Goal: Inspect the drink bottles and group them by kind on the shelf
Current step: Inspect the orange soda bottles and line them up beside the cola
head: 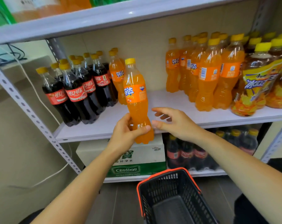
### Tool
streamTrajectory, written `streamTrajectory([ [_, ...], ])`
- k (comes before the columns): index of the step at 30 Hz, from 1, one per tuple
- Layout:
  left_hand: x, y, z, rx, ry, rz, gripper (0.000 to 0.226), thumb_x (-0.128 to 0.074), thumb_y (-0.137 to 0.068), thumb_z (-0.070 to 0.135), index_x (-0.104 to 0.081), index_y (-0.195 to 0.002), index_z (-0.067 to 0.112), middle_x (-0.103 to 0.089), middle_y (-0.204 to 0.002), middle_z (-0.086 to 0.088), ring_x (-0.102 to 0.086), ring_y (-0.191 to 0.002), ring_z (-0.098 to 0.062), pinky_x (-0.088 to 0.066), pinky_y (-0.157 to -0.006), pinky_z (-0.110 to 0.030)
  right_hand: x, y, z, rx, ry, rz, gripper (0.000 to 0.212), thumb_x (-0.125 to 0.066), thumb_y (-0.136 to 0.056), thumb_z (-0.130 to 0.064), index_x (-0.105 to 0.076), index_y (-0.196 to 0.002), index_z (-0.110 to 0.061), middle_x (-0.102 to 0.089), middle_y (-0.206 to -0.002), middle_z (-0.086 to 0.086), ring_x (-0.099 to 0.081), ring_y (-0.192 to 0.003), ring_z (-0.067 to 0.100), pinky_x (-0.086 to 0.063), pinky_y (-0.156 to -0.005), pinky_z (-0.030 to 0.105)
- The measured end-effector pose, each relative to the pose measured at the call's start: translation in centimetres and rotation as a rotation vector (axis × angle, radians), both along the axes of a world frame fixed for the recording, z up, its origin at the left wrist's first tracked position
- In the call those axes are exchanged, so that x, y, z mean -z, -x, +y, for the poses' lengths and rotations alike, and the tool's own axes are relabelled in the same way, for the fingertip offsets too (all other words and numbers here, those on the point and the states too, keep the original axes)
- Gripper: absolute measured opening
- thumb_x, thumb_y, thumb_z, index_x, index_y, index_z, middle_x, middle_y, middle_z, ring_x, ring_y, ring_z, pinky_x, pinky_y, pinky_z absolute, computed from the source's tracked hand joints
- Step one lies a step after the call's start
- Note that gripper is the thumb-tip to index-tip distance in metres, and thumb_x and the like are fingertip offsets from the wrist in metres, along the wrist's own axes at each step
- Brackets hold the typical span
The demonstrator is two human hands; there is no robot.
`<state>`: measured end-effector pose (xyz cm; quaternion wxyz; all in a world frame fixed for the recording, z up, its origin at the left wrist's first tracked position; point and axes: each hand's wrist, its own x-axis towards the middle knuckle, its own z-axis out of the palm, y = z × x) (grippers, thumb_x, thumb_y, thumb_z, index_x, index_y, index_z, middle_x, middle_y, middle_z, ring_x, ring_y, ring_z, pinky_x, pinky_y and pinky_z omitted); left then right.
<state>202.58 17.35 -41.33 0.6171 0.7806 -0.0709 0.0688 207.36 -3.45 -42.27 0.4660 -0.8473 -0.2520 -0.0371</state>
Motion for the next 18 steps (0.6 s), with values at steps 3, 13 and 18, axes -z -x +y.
streamTrajectory([
  [3, -0.2, -2.8, 1.2, -0.104, 0.044, -0.007, 0.044, -0.079, -0.086, 0.011, -0.061, -0.126, 0.011, -0.073, -0.108, -0.004, -0.072, -0.092, -0.012, -0.059, -0.070, -0.024, 1.5, -1.8, -1.4, 0.125, 0.424, -0.101, 0.063, -0.059, -0.092, -0.062, -0.055, -0.145, -0.028, -0.052, -0.149, 0.003, -0.043, -0.136, 0.027, -0.036, -0.111, 0.043],
  [13, 0.9, -11.2, 5.9, -0.373, -0.138, -0.094, 0.062, -0.081, -0.070, 0.029, -0.054, -0.124, 0.017, -0.068, -0.118, -0.006, -0.067, -0.106, -0.027, -0.056, -0.094, -0.053, 3.9, -4.7, -1.6, 0.209, 0.548, -0.199, 0.062, -0.049, -0.090, -0.073, -0.054, -0.143, -0.040, -0.047, -0.153, -0.002, -0.035, -0.139, 0.022, -0.026, -0.105, 0.041],
  [18, 1.4, -14.0, 6.4, -0.371, -0.159, -0.085, 0.071, -0.081, -0.069, 0.030, -0.050, -0.131, 0.013, -0.067, -0.123, -0.008, -0.066, -0.110, -0.026, -0.054, -0.096, -0.055, 4.2, -4.8, -1.7, 0.223, 0.534, -0.229, 0.062, -0.049, -0.089, -0.074, -0.057, -0.141, -0.041, -0.049, -0.150, -0.005, -0.035, -0.137, 0.020, -0.026, -0.104, 0.040],
])
